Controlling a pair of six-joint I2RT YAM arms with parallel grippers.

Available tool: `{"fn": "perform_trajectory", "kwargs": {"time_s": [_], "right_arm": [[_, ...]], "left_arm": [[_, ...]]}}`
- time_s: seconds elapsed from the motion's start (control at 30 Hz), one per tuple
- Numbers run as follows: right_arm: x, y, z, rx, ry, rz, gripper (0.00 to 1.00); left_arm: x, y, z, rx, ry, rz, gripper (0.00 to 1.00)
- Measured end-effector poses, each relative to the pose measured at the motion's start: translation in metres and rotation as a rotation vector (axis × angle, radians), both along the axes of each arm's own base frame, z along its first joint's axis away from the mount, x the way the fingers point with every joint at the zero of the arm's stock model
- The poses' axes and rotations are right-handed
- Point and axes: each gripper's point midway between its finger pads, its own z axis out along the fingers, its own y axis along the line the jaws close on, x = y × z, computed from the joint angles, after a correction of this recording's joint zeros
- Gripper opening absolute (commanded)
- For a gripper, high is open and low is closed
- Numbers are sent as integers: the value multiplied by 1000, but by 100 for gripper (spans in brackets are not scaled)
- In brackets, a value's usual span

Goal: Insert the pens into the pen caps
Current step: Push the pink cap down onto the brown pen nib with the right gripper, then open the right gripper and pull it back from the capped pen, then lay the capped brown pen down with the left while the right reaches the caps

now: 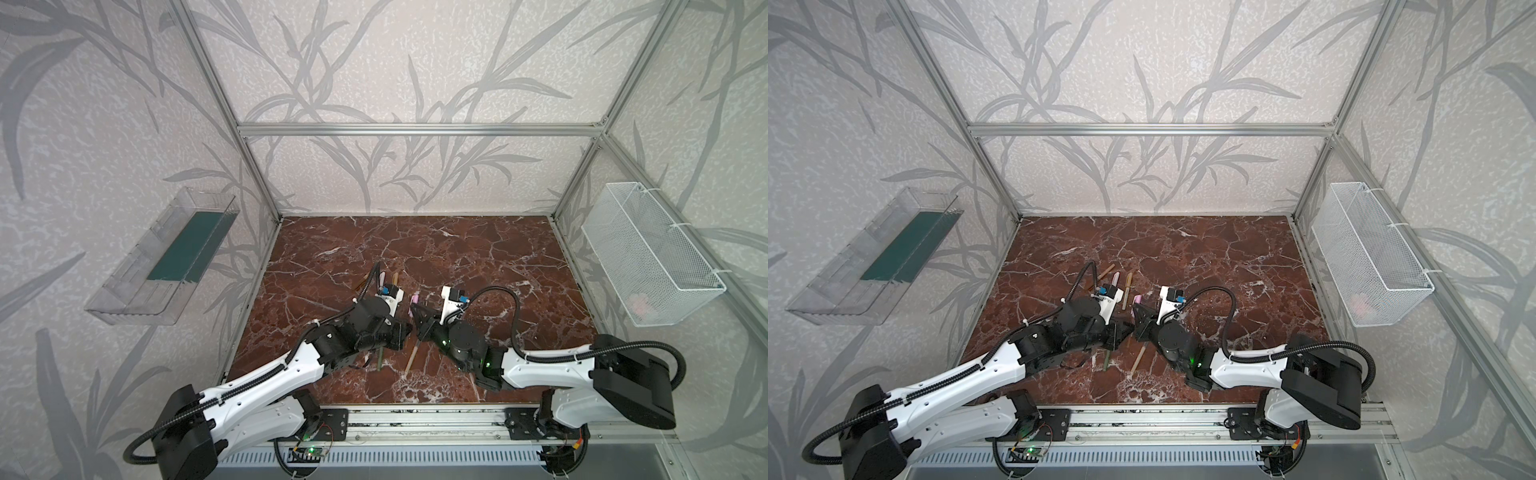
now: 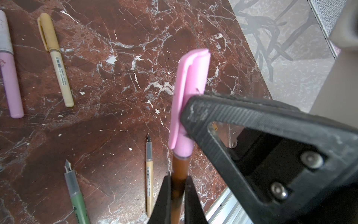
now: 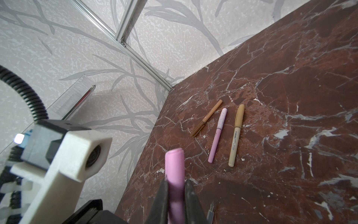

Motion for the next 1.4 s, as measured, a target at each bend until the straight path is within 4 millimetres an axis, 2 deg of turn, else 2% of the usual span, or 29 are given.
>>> {"fn": "perform_trajectory", "kwargs": {"time_s": [0.3,0.53,0.63,0.77,0.8,0.9,1.03,1.13,1.27,1.4], "right_arm": [[-14,14,-19,56,-56,12,0],[-15,14,-13,46,-80,-3,1],[-14,13,-8,17,-73,-14,26],[-34,19,-8,-38,-38,76,71],[-35,16,-8,-53,-26,80,77],[-26,-3,-6,-101,-1,46,85],[-22,-35,9,-137,8,-18,85],[-20,-66,14,-172,41,-79,84],[-9,-117,-3,-222,150,-203,74],[-9,-154,-31,-286,257,-274,72]], "left_arm": [[-12,11,-16,39,95,-14,0],[-13,12,-11,13,104,-16,0],[-11,11,-9,5,95,-17,0],[38,32,1,20,-4,182,0],[45,34,2,25,-14,205,0],[56,35,1,48,-29,239,0],[69,30,-9,105,-10,255,0],[84,18,-21,156,20,246,0],[103,0,-46,236,86,225,0],[116,-9,-74,328,145,206,0]]}}
